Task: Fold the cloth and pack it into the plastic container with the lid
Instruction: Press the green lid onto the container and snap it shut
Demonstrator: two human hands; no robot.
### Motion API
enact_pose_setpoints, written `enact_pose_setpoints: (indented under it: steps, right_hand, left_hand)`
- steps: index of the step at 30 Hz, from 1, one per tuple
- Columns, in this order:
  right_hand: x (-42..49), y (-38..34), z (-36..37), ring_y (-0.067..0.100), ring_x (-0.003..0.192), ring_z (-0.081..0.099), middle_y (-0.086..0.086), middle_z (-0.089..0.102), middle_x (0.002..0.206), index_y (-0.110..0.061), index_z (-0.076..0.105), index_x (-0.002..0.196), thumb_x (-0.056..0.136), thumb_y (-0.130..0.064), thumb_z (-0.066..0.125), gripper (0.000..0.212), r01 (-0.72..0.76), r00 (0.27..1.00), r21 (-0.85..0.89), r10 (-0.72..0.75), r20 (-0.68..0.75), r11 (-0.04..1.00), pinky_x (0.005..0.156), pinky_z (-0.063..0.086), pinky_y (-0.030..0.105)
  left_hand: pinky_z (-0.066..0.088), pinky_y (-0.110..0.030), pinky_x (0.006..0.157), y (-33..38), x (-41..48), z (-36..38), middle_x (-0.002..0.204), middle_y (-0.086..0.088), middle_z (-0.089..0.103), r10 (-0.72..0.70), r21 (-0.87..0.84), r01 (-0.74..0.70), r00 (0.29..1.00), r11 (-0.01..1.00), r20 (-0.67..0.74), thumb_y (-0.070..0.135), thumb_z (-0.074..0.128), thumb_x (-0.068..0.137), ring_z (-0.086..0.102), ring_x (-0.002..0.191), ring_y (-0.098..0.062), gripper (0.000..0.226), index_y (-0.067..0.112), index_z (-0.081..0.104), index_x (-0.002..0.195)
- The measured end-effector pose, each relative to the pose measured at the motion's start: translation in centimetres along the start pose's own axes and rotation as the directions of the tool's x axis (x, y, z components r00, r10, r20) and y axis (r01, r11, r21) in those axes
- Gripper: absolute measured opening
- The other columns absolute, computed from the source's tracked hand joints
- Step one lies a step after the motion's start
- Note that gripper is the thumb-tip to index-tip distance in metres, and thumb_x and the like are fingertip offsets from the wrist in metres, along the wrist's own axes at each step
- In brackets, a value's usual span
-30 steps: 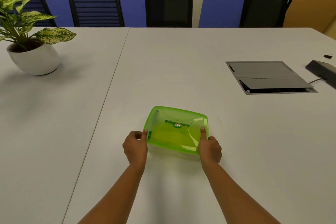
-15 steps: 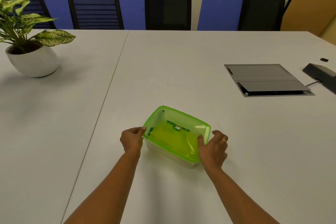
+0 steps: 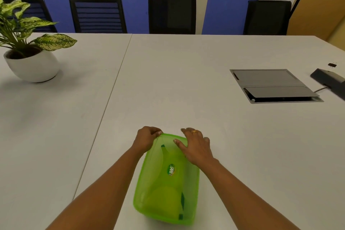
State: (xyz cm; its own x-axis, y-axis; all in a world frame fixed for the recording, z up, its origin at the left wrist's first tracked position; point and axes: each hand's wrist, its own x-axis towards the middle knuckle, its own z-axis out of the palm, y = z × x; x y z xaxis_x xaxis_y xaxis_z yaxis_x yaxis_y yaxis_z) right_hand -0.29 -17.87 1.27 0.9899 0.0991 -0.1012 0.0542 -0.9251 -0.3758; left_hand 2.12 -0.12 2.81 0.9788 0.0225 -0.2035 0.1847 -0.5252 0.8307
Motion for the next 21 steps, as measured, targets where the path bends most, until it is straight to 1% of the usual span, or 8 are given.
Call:
enact_pose_setpoints:
  steps: [3,5,7,9,11,14,19,21]
  right_hand:
    - [0.4,-0.6,0.1,0.024,0.126,0.04,0.007,0.049,0.133,-0.019,0.046,0.13,0.093,-0.054,0.035,0.052,0.014,0.999,0.029,-0.015,0.052,0.999,0.096,0.037,0.04]
    - [0.5,-0.6,0.0,0.026,0.117,0.046,0.009,0.054,0.122,-0.013,0.052,0.121,0.095,-0.049,0.034,0.048,-0.018,0.999,0.083,0.014,0.046,0.996,0.088,0.042,0.038]
    - [0.3,-0.5,0.1,0.028,0.11,0.05,0.011,0.057,0.113,-0.009,0.055,0.111,0.097,-0.044,0.031,0.044,-0.06,0.998,0.092,0.06,0.01,0.994,0.082,0.043,0.037]
    - [0.2,-0.6,0.4,0.03,0.108,0.051,0.012,0.057,0.112,-0.008,0.054,0.109,0.099,-0.039,0.025,0.044,-0.077,0.997,0.038,0.078,-0.017,0.996,0.081,0.042,0.037]
    - [0.4,-0.8,0.5,0.03,0.109,0.051,0.013,0.056,0.115,-0.007,0.054,0.112,0.1,-0.036,0.023,0.044,-0.088,0.996,0.011,0.088,-0.004,0.996,0.083,0.042,0.037]
    - [1.2,-0.6,0.2,0.031,0.101,0.055,0.016,0.06,0.108,-0.01,0.055,0.093,0.099,-0.039,0.024,0.043,-0.107,0.993,0.059,0.104,0.064,0.992,0.074,0.037,0.033]
    - [1.9,-0.5,0.5,0.024,0.079,0.049,0.006,0.054,0.081,-0.017,0.038,0.07,0.094,-0.057,0.021,0.049,-0.086,0.982,0.166,0.055,0.181,0.982,0.067,0.034,0.032]
    - [2.2,-0.4,0.6,0.022,0.079,0.05,0.001,0.052,0.078,-0.018,0.047,0.073,0.092,-0.06,0.02,0.055,-0.11,0.969,0.227,0.053,0.243,0.968,0.068,0.036,0.033]
  left_hand:
    - [0.043,-0.029,0.085,0.3,0.1,1.0,0.111,-0.014,0.069,0.058,0.127,-0.055,0.998,0.99,-0.022,0.02,0.051,0.094,0.06,0.107,-0.027,0.025,0.006,0.068,0.107]
    - [0.043,-0.032,0.081,0.1,0.1,1.9,0.109,-0.011,0.067,0.0,0.277,0.03,0.994,0.96,-0.106,0.038,0.044,0.096,0.06,0.104,-0.029,0.035,0.011,0.063,0.108]
    - [0.043,-0.034,0.079,-0.2,-0.2,2.7,0.107,-0.012,0.065,-0.09,0.417,0.145,0.985,0.897,-0.15,0.052,0.029,0.096,0.06,0.101,-0.031,0.052,0.01,0.058,0.104]
    - [0.044,-0.034,0.078,-0.3,-0.4,3.5,0.105,-0.013,0.065,-0.065,0.523,0.143,0.984,0.84,-0.164,0.051,0.02,0.097,0.06,0.099,-0.031,0.059,0.006,0.058,0.1]
    - [0.046,-0.035,0.077,-0.5,-0.4,3.7,0.104,-0.014,0.066,0.037,0.588,0.054,0.989,0.807,-0.141,0.043,0.018,0.1,0.061,0.097,-0.032,0.054,0.004,0.056,0.103]
    - [0.046,-0.035,0.077,-1.0,0.0,3.8,0.104,-0.015,0.067,0.123,0.586,-0.069,0.991,0.807,-0.053,0.036,0.018,0.101,0.061,0.097,-0.032,0.05,0.003,0.056,0.107]
    - [0.044,-0.032,0.076,-0.9,-0.2,4.5,0.105,-0.013,0.068,0.174,0.544,-0.163,0.984,0.823,0.032,0.037,0.017,0.101,0.061,0.098,-0.029,0.052,0.009,0.06,0.111]
    - [0.046,-0.034,0.076,-0.8,-0.3,4.5,0.1,-0.015,0.069,0.174,0.525,-0.166,0.984,0.834,0.035,0.038,0.018,0.101,0.062,0.095,-0.03,0.054,0.008,0.062,0.105]
